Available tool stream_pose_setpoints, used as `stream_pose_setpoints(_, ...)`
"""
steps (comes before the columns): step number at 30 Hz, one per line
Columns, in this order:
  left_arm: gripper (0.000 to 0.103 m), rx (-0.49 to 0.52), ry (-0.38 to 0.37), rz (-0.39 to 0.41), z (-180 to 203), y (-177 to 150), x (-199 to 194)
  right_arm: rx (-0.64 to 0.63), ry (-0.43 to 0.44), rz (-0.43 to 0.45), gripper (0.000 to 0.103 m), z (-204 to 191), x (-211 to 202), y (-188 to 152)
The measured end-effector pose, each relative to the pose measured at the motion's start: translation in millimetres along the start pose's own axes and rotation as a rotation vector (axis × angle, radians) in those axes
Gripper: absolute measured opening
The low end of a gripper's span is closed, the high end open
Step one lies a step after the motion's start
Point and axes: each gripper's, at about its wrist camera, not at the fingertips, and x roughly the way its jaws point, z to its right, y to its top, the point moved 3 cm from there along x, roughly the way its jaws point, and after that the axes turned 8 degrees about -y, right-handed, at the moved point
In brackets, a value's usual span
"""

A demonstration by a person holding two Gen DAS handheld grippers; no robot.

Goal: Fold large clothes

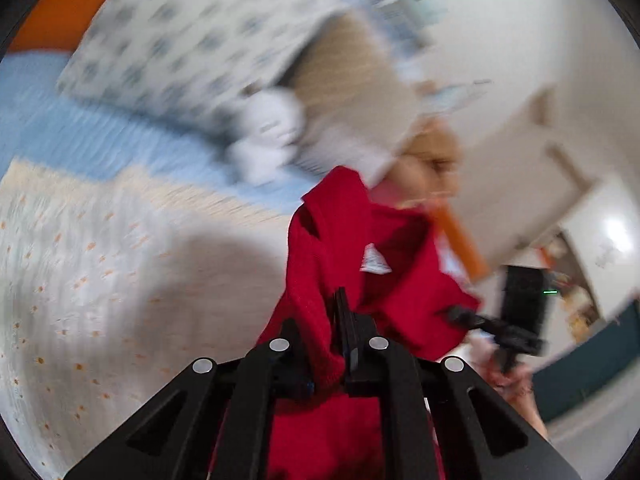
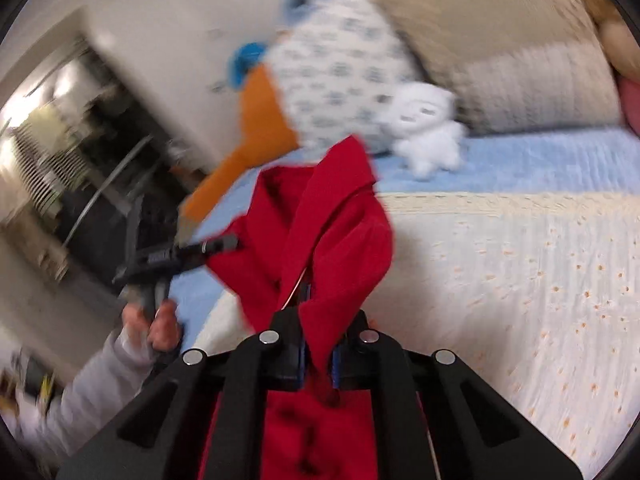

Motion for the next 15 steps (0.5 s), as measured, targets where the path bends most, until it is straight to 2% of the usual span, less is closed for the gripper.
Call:
stream_pose_setpoints(2,0.013,0.055,-0.093,0.014,28,-14,-26,-0.068,0.02,0.016,0.009,-21,-27,-20)
stream_pose_setpoints(8,0.014,0.113,-0.232,-0.023,66,-87,-75,-0.183,0.071,0.025,0.009,-53,-82,-93)
stream_pose_setpoints(12,0.015,0.158,-0.26,-0.078,66,-143,-87,-0.195,0.068,-0.016,0.011,-45,-79,-150)
stream_pose_setpoints(15,0.015,0.115,-0.242,-0.119,35,-181,-82,-0.162,0.078,-0.019,0.013,-28,-61,-177)
